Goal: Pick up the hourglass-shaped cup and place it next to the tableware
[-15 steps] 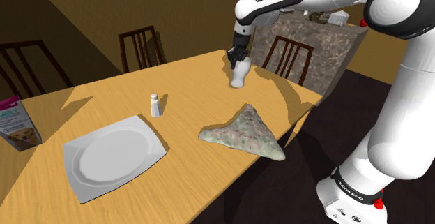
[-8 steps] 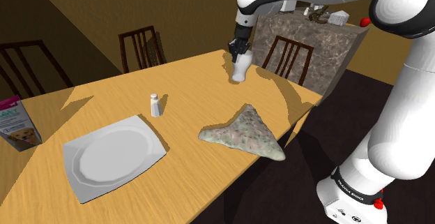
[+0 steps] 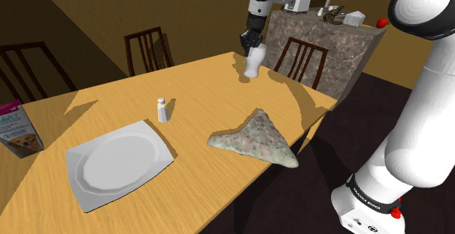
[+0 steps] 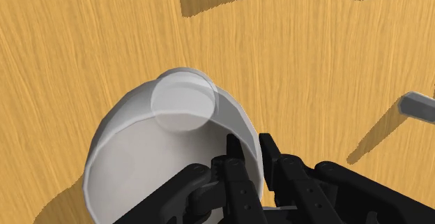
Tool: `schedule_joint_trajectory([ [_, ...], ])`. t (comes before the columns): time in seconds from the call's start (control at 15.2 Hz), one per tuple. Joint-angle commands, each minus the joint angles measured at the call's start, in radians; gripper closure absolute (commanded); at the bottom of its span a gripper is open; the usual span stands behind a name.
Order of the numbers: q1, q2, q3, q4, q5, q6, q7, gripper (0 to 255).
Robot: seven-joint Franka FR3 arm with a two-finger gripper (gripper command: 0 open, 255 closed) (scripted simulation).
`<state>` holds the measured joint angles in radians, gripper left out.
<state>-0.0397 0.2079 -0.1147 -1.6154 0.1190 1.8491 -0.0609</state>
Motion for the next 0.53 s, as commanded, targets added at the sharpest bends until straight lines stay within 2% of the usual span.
schedule_joint_trajectory([
  [0.0, 0.0, -0.001, 0.0, 0.026, -0.001, -0.027, 0.003, 255],
  [0.46, -0.002, 0.003, -0.001, 0.126, -0.003, -0.122, 0.011, 255],
])
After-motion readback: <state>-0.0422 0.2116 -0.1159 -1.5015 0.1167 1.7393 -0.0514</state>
